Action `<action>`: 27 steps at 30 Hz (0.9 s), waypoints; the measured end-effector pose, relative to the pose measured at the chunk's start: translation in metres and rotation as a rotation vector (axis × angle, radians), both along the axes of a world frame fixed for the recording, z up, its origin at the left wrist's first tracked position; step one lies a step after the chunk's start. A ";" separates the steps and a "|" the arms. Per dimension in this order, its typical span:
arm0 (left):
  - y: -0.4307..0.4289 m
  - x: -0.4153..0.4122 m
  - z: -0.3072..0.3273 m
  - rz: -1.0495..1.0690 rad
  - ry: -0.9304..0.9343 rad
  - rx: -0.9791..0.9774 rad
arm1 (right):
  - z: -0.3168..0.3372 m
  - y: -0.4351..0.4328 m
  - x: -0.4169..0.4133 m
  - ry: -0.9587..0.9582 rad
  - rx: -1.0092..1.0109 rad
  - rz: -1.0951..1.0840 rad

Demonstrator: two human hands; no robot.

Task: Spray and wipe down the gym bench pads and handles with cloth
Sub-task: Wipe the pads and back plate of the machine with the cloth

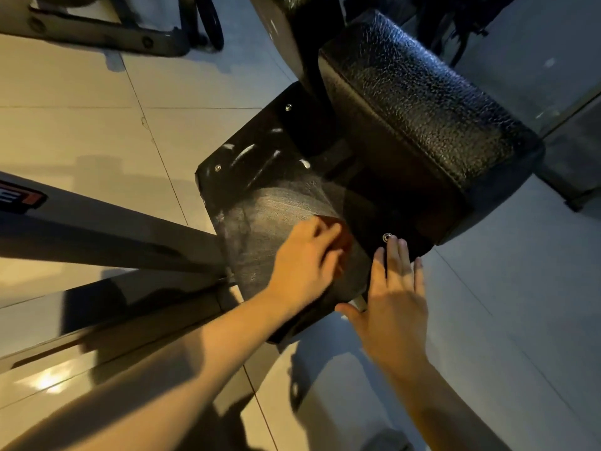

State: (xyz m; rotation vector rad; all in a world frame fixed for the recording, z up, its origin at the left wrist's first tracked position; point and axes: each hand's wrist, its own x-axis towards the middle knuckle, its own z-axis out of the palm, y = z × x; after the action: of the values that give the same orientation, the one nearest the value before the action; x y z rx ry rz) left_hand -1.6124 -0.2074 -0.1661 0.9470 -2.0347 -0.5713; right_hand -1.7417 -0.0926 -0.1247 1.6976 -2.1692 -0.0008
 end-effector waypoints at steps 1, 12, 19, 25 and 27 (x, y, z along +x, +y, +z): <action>-0.001 -0.001 -0.001 -0.100 -0.031 -0.091 | 0.001 0.000 0.000 0.007 -0.006 0.001; -0.069 0.033 -0.020 0.216 0.040 0.231 | -0.006 -0.002 -0.004 -0.002 -0.019 0.008; -0.062 -0.004 0.015 -0.204 -0.049 -0.151 | -0.003 -0.001 -0.001 0.030 -0.035 0.010; -0.076 -0.004 0.016 0.109 0.041 0.169 | -0.007 0.000 -0.003 0.046 -0.022 0.017; -0.051 -0.017 0.029 -0.096 0.065 0.090 | -0.007 0.000 -0.002 0.043 -0.032 0.020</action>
State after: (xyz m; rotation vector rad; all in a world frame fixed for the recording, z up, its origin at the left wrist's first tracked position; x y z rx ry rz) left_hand -1.6294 -0.2584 -0.1372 0.8745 -2.0186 -0.7418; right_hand -1.7441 -0.0926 -0.1320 1.6859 -2.1100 0.0021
